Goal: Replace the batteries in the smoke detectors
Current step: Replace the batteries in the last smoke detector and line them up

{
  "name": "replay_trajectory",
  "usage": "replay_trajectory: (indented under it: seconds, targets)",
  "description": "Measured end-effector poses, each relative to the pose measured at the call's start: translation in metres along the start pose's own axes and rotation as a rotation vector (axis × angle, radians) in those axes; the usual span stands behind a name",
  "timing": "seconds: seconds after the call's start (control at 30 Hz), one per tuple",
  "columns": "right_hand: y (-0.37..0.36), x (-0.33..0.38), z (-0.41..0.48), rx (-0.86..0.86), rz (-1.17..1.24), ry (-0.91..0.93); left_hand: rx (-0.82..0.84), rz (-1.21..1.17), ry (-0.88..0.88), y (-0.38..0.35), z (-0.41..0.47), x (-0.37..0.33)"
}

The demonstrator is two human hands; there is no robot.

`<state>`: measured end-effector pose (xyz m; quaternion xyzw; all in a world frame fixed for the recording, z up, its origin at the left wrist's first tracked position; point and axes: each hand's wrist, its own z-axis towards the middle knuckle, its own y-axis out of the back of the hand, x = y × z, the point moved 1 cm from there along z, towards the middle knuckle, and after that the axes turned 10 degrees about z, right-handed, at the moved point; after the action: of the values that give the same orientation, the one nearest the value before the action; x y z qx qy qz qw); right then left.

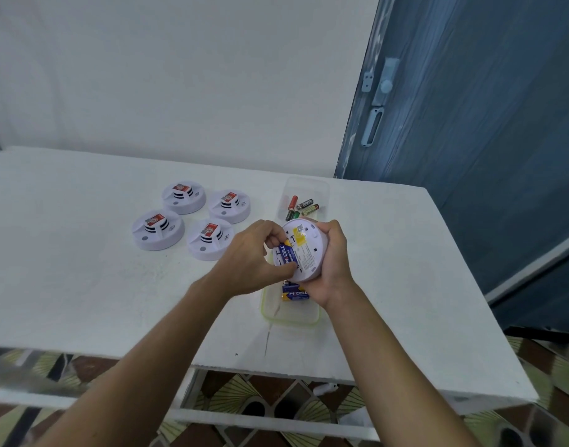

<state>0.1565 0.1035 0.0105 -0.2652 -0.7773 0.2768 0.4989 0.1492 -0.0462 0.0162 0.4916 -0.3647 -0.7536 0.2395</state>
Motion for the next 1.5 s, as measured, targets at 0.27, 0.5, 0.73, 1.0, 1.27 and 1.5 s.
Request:
replay_trajectory:
  seconds: [0.27, 0.5, 0.73, 1.0, 1.27, 1.5]
  targets:
    - [0.002, 0.0, -0.001, -0.028, -0.01, 0.012, 0.004, -0.054, 0.009, -0.002, 0.0, 0.001]
    - [0.003, -0.002, -0.005, -0.054, -0.017, 0.031, 0.057, -0.045, 0.018, -0.002, 0.0, -0.001]
    - [0.007, 0.0, -0.008, -0.041, -0.021, 0.042, 0.163, -0.096, 0.084, 0.002, 0.0, -0.002]
    - [0.008, 0.002, -0.008, -0.052, -0.046, 0.047, 0.122, -0.13, 0.118, 0.001, 0.0, -0.006]
    - [0.007, 0.007, -0.003, -0.058, -0.023, 0.084, 0.031, -0.238, 0.121, -0.003, -0.001, -0.011]
    - [0.012, 0.015, 0.005, -0.154, 0.071, 0.215, -0.127, -0.668, 0.29, -0.011, 0.0, -0.014]
